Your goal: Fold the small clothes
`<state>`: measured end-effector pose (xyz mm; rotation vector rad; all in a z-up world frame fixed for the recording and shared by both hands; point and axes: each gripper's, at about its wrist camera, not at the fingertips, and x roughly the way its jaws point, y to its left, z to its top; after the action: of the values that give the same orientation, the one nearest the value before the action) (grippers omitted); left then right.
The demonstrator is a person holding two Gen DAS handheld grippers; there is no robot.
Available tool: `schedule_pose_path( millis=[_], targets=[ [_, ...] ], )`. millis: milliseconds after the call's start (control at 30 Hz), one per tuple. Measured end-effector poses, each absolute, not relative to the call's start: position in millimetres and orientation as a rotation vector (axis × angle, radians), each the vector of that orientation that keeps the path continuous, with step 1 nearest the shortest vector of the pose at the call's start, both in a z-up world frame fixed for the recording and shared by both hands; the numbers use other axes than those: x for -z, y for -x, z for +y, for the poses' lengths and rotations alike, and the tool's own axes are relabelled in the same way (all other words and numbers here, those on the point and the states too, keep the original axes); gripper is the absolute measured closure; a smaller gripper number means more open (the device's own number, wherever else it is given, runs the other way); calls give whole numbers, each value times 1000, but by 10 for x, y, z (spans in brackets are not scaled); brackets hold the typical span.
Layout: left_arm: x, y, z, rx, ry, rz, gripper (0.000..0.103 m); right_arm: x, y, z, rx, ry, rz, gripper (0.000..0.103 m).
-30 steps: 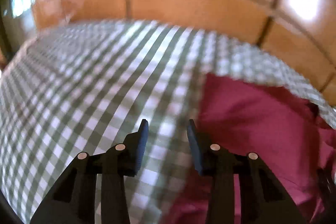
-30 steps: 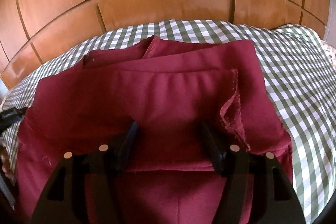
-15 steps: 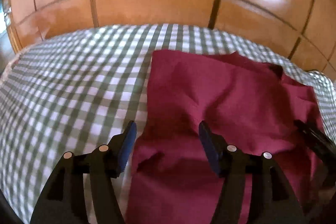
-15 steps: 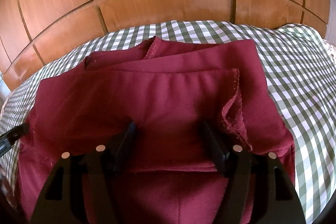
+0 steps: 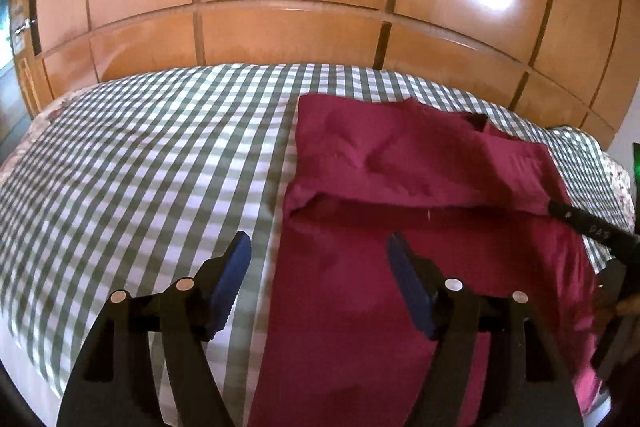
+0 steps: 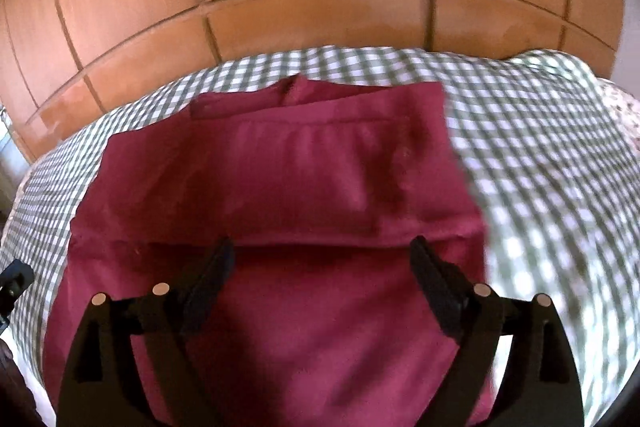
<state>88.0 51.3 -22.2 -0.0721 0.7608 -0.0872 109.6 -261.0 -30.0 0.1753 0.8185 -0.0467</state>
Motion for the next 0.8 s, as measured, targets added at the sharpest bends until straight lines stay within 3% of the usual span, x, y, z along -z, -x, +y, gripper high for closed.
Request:
schedule_pose_path(
  millis=[633, 733, 767, 800],
  targets=[
    [721, -35, 1061, 277, 97, 1009, 35, 714, 444, -3142, 26, -234, 1062, 12],
    [747, 114, 1073, 341, 101, 1046, 37, 758, 672, -3130, -6, -265, 1127, 21],
    [757, 146, 1064, 362, 103, 1062, 37, 793, 727, -3130, -16, -278, 1152, 29],
    [777, 183, 1045, 381, 102, 1077, 45, 848, 791, -3135, -34, -309, 1186, 38]
  ],
)
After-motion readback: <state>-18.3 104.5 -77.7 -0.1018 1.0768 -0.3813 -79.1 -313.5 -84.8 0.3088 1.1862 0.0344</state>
